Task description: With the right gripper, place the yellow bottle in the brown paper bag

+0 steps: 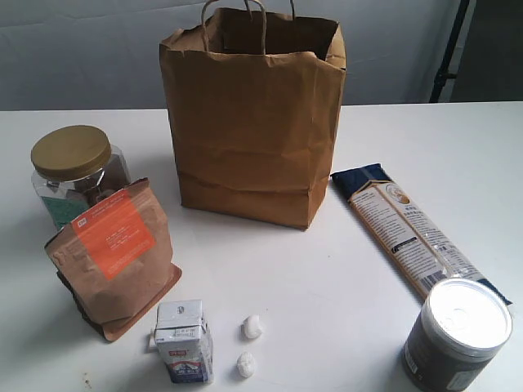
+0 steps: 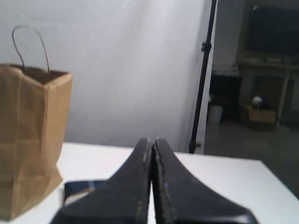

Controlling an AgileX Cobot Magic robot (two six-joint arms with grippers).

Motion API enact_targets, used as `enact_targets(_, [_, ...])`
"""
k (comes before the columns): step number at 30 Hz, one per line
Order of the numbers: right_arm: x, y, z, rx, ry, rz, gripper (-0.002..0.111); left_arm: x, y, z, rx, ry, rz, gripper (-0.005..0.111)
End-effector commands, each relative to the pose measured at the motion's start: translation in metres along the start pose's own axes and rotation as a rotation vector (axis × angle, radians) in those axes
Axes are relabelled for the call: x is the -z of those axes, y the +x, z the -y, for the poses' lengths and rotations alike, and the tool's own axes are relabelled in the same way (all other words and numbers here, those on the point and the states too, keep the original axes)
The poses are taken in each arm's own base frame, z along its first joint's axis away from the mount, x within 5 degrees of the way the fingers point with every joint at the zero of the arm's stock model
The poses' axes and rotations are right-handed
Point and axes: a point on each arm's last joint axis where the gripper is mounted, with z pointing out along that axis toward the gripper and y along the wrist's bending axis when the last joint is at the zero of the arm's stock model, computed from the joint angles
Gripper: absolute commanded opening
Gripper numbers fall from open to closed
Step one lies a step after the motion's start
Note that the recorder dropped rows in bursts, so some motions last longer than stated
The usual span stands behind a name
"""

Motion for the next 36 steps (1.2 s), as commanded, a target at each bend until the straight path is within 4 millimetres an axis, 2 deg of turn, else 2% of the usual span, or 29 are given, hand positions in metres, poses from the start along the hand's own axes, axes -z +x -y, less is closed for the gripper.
enact_targets(1, [0.001,0.019,-0.004,0.034,-0.034,-0.172,0.0,0.0,0.0,0.0,0.001,0.003,0.013,0.0])
enact_targets(6, [0.002,0.023,-0.004,0.041,-0.046,-0.219,0.0,0.0,0.0,0.0,0.001,0.003,0.013,0.0])
enact_targets(10, [0.006,0.035,-0.007,0.04,-0.082,-0.358,0.0,0.0,0.0,0.0,0.001,0.003,0.013,0.0])
enact_targets(36, [0.006,0.035,-0.007,0.038,-0.081,-0.354,0.0,0.0,0.0,0.0,0.001,0.003,0.013,0.0])
